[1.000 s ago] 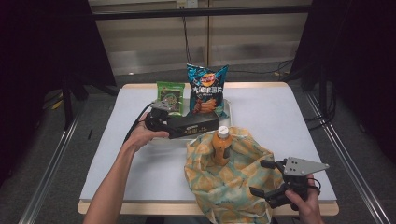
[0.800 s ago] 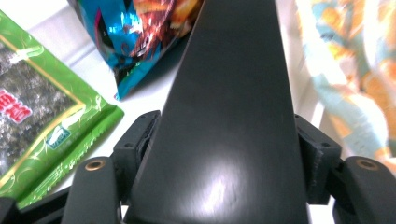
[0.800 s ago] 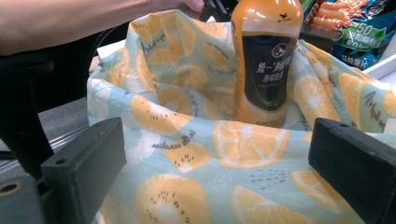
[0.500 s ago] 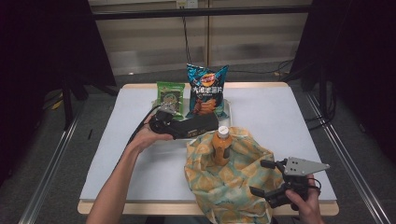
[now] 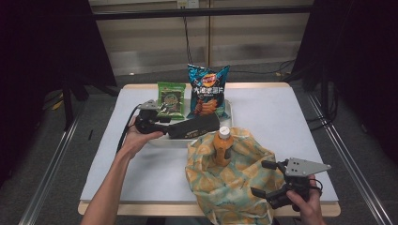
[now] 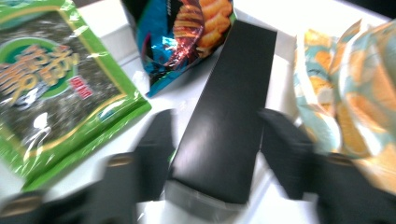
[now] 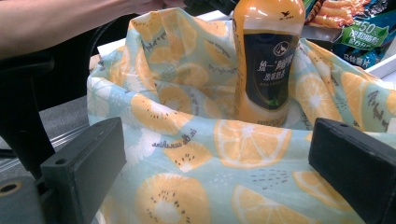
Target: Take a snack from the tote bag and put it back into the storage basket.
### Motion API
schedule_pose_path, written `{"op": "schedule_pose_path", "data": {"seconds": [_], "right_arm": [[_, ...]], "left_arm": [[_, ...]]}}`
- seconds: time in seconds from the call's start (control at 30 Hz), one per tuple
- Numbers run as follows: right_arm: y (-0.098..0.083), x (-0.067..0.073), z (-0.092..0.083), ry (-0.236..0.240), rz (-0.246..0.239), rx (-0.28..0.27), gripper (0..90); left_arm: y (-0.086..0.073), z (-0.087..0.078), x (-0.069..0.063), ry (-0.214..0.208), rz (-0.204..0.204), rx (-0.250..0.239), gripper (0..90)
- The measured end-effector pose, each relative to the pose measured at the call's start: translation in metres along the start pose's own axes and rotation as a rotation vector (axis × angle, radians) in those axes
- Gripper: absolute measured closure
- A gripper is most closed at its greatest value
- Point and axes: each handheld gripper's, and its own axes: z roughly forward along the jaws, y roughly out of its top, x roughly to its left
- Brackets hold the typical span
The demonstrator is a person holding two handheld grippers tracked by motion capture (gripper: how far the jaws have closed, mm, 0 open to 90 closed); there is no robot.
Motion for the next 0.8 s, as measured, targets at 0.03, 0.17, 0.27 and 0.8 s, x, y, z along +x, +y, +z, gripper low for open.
{"op": "schedule_pose_path", "data": {"seconds": [0.03, 0.17, 0.27, 0.8], "right_arm": [[0.0, 0.0, 0.0, 0.001, -0.001, 0.0, 3.5], [0.0, 0.0, 0.001, 0.002, -0.002, 0.0, 3.5], [0.0, 0.0, 0.001, 0.002, -0.002, 0.0, 4.2], [0.0, 0.0, 0.001, 0.004, -0.003, -0.003, 4.7]], "left_arm": [[-0.003, -0.004, 0.0, 0.003, -0.011, -0.001, 67.0], [-0.019, -0.014, 0.0, 0.033, -0.048, 0.012, 90.0], [-0.027, -0.014, 0.004, 0.081, -0.087, 0.029, 90.0], [-0.022, 0.013, 0.003, 0.154, -0.175, 0.083, 90.0]]}}
